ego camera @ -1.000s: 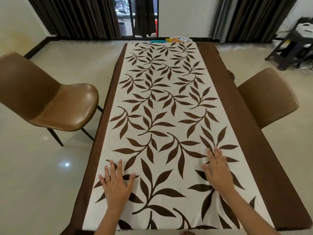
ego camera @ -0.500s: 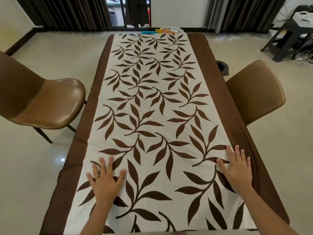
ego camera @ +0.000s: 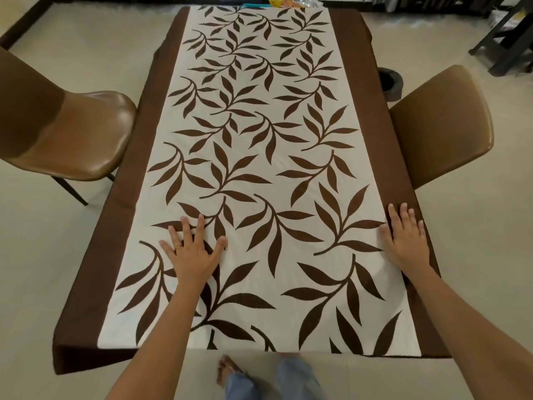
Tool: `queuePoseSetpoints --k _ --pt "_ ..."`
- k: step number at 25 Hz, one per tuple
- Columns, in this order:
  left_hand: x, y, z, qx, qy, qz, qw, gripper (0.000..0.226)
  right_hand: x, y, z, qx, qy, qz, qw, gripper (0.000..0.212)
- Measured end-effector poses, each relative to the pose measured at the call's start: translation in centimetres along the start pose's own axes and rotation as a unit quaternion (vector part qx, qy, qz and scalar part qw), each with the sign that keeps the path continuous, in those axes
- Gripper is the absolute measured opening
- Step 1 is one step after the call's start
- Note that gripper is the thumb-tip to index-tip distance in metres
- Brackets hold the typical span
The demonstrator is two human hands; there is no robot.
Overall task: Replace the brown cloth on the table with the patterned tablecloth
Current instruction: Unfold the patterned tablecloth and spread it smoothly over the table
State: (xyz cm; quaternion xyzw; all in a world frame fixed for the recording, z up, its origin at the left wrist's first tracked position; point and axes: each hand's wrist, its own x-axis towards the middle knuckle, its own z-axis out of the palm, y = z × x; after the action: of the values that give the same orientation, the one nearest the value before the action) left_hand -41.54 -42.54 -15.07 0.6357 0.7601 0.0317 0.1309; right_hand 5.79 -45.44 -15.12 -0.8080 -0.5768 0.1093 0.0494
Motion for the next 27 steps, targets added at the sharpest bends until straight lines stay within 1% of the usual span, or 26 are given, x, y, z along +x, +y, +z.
queuePoseSetpoints --k 4,7,9,10,11,12,13,14,16,18,22,25,27 --pt "-0.3 0.9 0.2 0.003 0.004 0.008 1.0 0.082 -0.9 0.9 -0.4 0.008 0.019 0.007 1.0 0.069" --pt "-0.6 1.0 -0.1 -0.001 -0.018 0.026 1.0 0.081 -1.9 1.6 -0.6 0.015 0.019 0.018 1.0 0.068" --pt "-1.0 0.4 -1.0 -0.063 -0.017 0.055 0.996 0.077 -2.7 1.8 -0.6 0.02 0.019 0.026 0.999 0.07" --pt "-1.4 -0.3 -1.7 -0.107 0.004 0.062 0.992 0.074 -3.1 1.8 -0.7 0.019 0.02 0.034 0.999 0.072" --pt "-1.9 -1.3 -2.3 -0.133 0.039 0.055 0.989 0.07 -3.5 1.5 -0.8 0.017 0.032 0.039 0.999 0.073" --pt "-2.4 -2.6 -2.8 -0.13 0.079 0.031 0.988 0.068 -3.9 0.5 -0.9 0.018 0.05 0.035 0.998 0.074" --pt "-2.9 -3.8 -3.1 -0.104 0.105 -0.002 0.989 0.069 -4.4 -1.1 -1.1 0.026 0.062 0.023 0.997 0.073" --pt "-3.5 -4.8 -3.2 -0.073 0.106 -0.03 0.991 0.072 -4.9 -3.2 -0.9 0.044 0.06 0.001 0.997 0.07" --pt "-4.6 -6.2 -2.5 -0.028 0.059 -0.062 0.996 0.079 -7.0 -7.9 0.6 0.071 0.027 -0.07 0.995 0.066" --pt "-5.2 -7.1 -1.5 -0.012 0.015 -0.071 0.997 0.08 -9.1 -10.8 2.9 0.038 0.008 -0.122 0.992 0.067" --pt "-5.3 -8.9 -1.4 0.002 0.015 -0.056 0.998 0.074 -9.4 -9.9 3.4 0.004 -0.007 -0.104 0.995 0.071" --pt "-5.4 -11.4 -2.0 -0.019 0.033 -0.087 0.995 0.075 -9.4 -8.8 2.6 0.01 -0.009 -0.086 0.996 0.075" --pt "-5.5 -13.4 -2.7 -0.029 0.043 -0.103 0.993 0.077 -10.0 -11.8 2.5 0.02 0.003 -0.073 0.997 0.079"
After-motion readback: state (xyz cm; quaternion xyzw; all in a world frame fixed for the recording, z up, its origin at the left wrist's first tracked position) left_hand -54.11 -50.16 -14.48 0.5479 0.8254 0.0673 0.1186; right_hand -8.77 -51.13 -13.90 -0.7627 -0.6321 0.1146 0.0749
